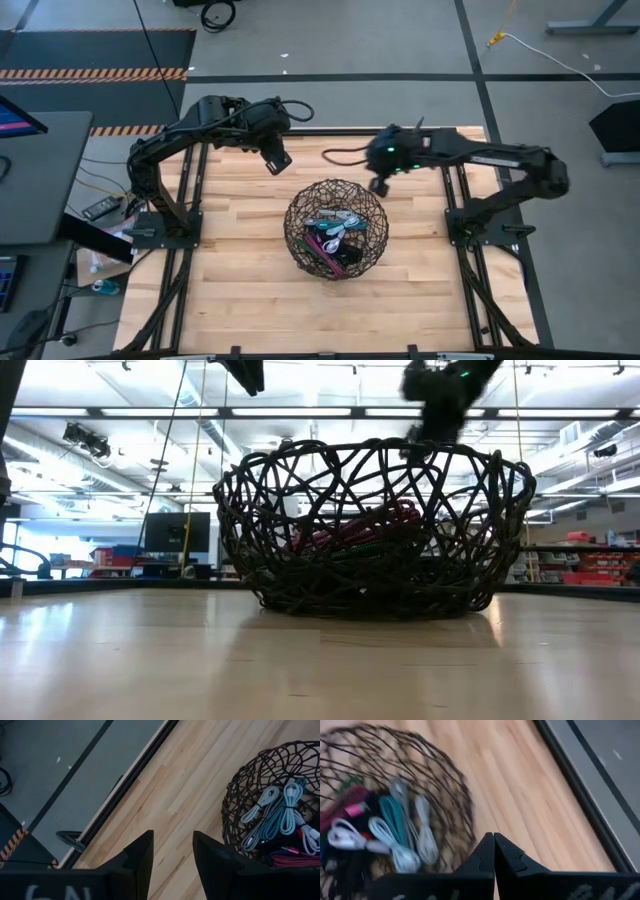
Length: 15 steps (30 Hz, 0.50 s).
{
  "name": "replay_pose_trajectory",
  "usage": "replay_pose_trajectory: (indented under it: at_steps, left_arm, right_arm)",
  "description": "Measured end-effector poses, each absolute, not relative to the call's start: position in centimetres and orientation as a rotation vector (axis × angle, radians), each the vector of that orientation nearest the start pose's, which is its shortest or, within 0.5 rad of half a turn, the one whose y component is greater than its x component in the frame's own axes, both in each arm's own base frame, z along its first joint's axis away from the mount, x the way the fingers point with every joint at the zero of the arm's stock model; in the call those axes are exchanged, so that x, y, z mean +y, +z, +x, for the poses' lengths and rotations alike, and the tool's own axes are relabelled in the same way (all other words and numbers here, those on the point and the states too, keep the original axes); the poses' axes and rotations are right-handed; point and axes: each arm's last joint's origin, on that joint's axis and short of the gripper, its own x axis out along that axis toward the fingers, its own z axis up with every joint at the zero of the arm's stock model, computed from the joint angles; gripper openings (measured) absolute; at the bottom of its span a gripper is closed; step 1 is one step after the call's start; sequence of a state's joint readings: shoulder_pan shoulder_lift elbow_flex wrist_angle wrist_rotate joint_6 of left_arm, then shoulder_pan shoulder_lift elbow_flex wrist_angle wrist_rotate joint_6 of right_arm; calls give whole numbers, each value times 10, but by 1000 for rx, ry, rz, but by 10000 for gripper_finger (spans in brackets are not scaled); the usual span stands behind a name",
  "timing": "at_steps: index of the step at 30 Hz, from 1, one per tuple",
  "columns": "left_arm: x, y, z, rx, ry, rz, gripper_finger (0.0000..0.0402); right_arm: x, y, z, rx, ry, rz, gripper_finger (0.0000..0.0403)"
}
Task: Pick and place USB-C Cables
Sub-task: Return to Home Position
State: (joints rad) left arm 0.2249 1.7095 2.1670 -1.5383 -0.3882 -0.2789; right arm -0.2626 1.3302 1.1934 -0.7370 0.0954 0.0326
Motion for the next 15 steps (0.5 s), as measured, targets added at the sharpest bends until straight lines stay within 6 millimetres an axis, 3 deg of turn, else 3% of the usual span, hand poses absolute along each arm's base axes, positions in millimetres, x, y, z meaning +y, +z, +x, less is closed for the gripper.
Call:
replay_pose_trajectory:
  at_steps: [4, 8, 11, 15]
  left_arm:
    - [76, 444, 284, 1014, 687, -134, 144]
    - [76, 444, 284, 1015, 685, -129, 144]
    - [76, 444, 284, 1016, 684, -129, 144]
    - [76, 444, 284, 1016, 684, -128, 144]
  right_arm:
    - [-64, 326, 225, 917, -438, 194, 0]
    - [-54, 332, 204, 927, -489, 271, 0]
    - [-46, 322, 198, 947, -501, 307, 0]
    - [-34, 289, 194, 1036, -513, 357, 0]
